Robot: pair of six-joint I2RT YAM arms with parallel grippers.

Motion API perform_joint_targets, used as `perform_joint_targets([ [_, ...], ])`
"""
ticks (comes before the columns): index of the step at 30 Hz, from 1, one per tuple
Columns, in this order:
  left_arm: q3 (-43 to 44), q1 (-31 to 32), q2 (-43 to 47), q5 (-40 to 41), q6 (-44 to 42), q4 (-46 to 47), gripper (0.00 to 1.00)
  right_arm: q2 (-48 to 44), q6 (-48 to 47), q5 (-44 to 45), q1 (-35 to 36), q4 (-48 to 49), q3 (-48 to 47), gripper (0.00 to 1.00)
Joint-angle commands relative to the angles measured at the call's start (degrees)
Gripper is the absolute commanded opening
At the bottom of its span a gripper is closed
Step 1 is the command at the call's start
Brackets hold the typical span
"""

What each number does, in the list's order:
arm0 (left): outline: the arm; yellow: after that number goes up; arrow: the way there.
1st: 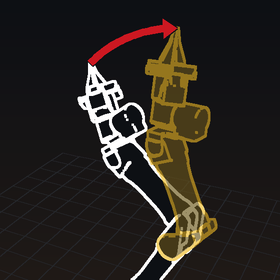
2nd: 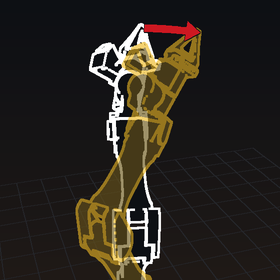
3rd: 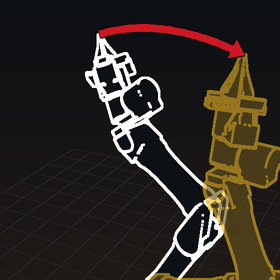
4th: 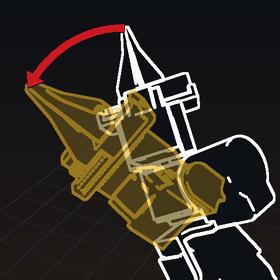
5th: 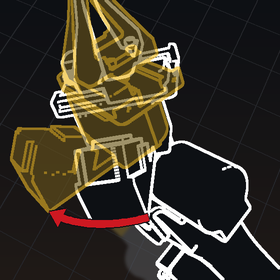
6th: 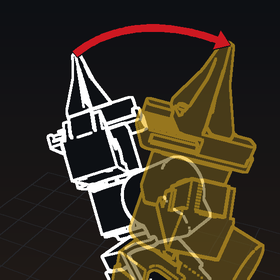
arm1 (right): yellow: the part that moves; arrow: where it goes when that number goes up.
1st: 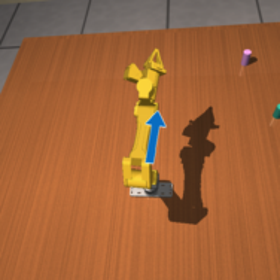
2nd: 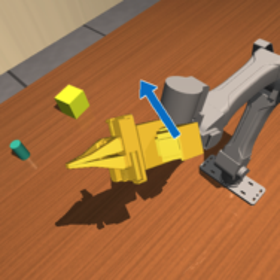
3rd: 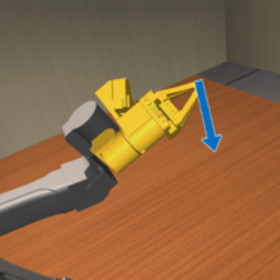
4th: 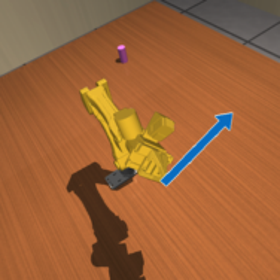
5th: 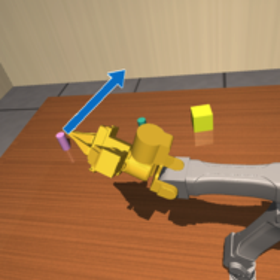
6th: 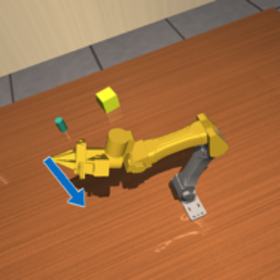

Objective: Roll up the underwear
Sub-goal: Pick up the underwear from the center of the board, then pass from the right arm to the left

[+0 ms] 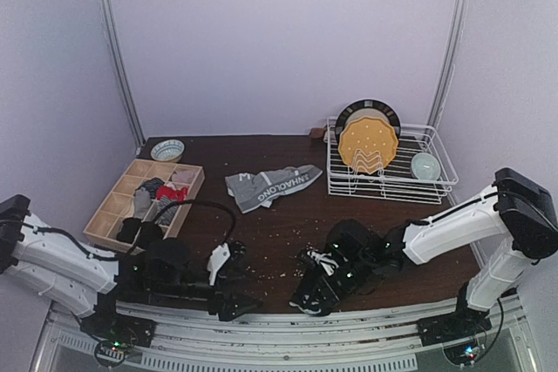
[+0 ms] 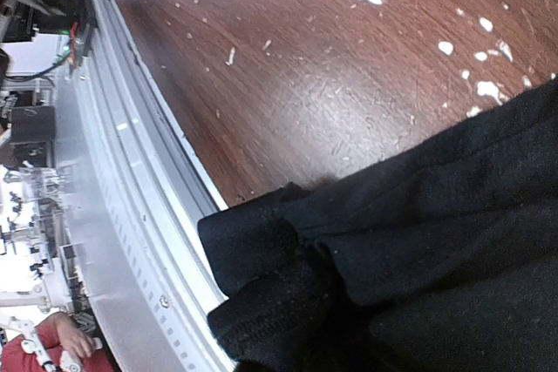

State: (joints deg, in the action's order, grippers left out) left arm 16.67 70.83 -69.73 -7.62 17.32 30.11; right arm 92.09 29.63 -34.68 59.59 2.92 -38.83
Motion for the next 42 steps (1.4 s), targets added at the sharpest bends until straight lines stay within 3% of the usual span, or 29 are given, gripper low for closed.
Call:
perform_joint_targets([
  [1,6.09,0.96,-10.54,-3.68,-11.40,8.08,0.87,-0.35,3.14,-5.53,-2.20,7.80,3.48,0.00],
  [5,9.59,0.98,-18.23,-8.10,-19.42,13.00,0.93,-0.43,2.80,-6.86,-4.36,7.99,5.52,0.00],
  [16,22.06,0.98,-30.52,-8.95,-45.89,-1.57,0.93,-0.78,5.45,-11.27,-7.38,13.07,9.61,0.00],
  [34,28.49,0.98,-40.57,-11.01,-49.48,-0.68,0.82,-2.53,6.35,-12.18,-7.76,13.73,11.87,0.00],
  [36,29.44,0.98,-41.16,-12.01,-49.33,-1.57,0.77,-2.49,6.45,-12.09,-7.82,13.75,12.02,0.00],
  [42,31.76,0.98,-42.82,-13.52,-48.35,-4.31,0.38,-2.95,6.94,-11.88,-7.74,13.97,12.27,0.00],
])
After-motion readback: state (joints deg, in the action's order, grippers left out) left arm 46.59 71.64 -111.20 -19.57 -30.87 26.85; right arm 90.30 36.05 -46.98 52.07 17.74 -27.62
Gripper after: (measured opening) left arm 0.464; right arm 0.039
